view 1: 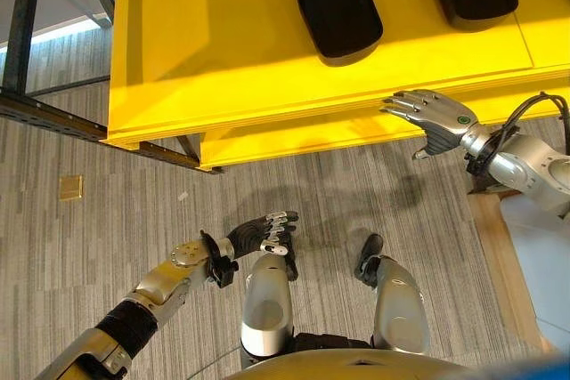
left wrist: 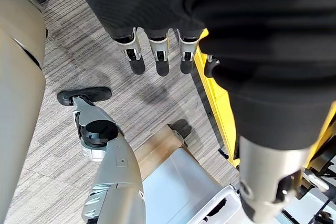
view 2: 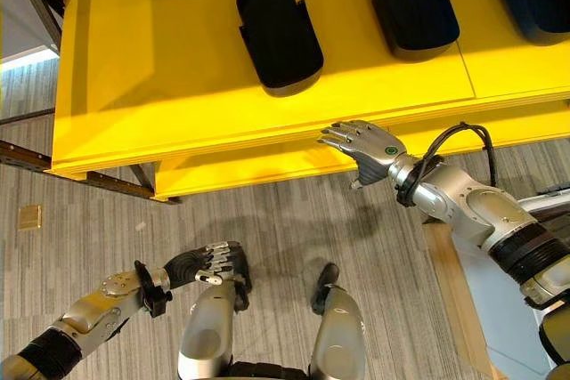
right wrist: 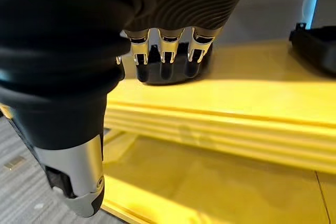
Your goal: Move parts from the plastic box to the shelf.
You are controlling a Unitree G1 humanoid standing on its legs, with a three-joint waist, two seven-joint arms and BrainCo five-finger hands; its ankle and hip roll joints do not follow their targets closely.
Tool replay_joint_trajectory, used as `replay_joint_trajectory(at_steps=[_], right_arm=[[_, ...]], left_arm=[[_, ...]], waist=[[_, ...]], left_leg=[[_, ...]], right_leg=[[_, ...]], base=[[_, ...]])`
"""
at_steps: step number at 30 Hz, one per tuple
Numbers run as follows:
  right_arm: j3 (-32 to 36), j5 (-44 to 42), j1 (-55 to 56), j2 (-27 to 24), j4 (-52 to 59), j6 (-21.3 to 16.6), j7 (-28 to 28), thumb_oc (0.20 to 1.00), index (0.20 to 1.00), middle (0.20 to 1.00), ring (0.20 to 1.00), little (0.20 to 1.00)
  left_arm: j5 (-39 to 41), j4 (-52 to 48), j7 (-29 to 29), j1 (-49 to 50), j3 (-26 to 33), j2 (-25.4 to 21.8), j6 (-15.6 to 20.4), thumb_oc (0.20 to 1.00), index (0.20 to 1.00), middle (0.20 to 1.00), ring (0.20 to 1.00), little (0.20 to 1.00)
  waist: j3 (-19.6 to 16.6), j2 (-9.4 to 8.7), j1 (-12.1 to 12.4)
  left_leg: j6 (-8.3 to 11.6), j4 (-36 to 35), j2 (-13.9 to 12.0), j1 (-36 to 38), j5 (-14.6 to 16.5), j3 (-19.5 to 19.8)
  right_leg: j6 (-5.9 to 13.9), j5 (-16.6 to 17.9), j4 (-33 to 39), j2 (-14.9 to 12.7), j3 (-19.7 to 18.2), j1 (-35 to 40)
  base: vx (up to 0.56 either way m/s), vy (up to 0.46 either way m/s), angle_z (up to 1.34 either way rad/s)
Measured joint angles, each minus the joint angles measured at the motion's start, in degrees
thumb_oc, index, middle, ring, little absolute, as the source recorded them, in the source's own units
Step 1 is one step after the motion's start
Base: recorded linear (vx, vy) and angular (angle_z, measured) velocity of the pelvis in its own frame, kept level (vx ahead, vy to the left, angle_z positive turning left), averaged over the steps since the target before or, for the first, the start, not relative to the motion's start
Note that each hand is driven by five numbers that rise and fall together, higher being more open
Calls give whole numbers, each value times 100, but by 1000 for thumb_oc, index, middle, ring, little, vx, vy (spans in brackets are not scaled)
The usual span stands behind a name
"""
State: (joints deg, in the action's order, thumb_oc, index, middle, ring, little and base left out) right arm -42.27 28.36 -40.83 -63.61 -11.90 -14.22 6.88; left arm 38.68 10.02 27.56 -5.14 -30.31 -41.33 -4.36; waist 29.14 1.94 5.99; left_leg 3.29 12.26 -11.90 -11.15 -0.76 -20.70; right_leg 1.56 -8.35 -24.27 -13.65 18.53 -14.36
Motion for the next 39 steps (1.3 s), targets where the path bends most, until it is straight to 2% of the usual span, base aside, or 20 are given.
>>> replay_joint_trajectory(at_steps=[2, 8, 15, 20, 27, 39], right_arm=[[0, 14, -24, 249, -327, 10, 51, 1000, 1000, 1000, 1000, 1000], [-126, 248, -452, 304, -422, 7, 208, 1000, 1000, 1000, 1000, 1000], [-191, 678, -928, 753, -781, 26, 460, 1000, 1000, 1000, 1000, 1000], [-480, 818, -1129, 914, -1016, 151, 463, 1000, 1000, 1000, 1000, 1000], [-995, 1348, -1610, 1072, -1940, 392, 335, 1000, 1000, 1000, 1000, 1000], [-1087, 1281, -2093, 1571, -2794, 559, 360, 1000, 1000, 1000, 1000, 1000]], left_arm=[[-10, 8, 96, -39, 8, 15, -17, 1000, 1000, 1000, 1000, 1000], [-220, 7, 138, -79, 1, 43, -171, 1000, 1000, 1000, 1000, 1000], [-222, 37, 216, -237, -37, 57, -288, 1000, 1000, 1000, 1000, 1000], [-224, 37, 225, -310, -59, 118, -364, 1000, 1000, 1000, 1000, 1000], [-232, 73, 374, -372, -68, 231, -430, 1000, 1000, 1000, 1000, 1000], [-369, 129, 394, -453, -120, 236, -573, 1000, 1000, 1000, 1000, 1000]], waist=[[12, 2, 24], [43, 20, 91], [69, 66, 161], [101, 129, 182], [112, 160, 415], [109, 183, 451]], left_leg=[[0, 4, 10, -6, 0, 18], [-3, 11, 28, -17, -1, 52], [-12, 102, 40, -186, 2, 139], [-20, 124, 96, -186, 7, 183], [-42, 348, 100, -402, 52, 318], [8, 498, 74, -638, 57, 474]], right_leg=[[5, -6, -10, -13, 16, 3], [17, -16, -26, -39, 44, 14], [12, -39, -93, -74, 114, -78], [23, -94, -192, -160, 138, -78], [-8, -258, -500, -266, 206, -252], [-96, -439, -894, -342, 258, -490]], base=[[16, -2, 5], [14, 4, 3], [26, 12, 6], [44, 10, 5], [25, -10, 9], [8, -12, 4]])
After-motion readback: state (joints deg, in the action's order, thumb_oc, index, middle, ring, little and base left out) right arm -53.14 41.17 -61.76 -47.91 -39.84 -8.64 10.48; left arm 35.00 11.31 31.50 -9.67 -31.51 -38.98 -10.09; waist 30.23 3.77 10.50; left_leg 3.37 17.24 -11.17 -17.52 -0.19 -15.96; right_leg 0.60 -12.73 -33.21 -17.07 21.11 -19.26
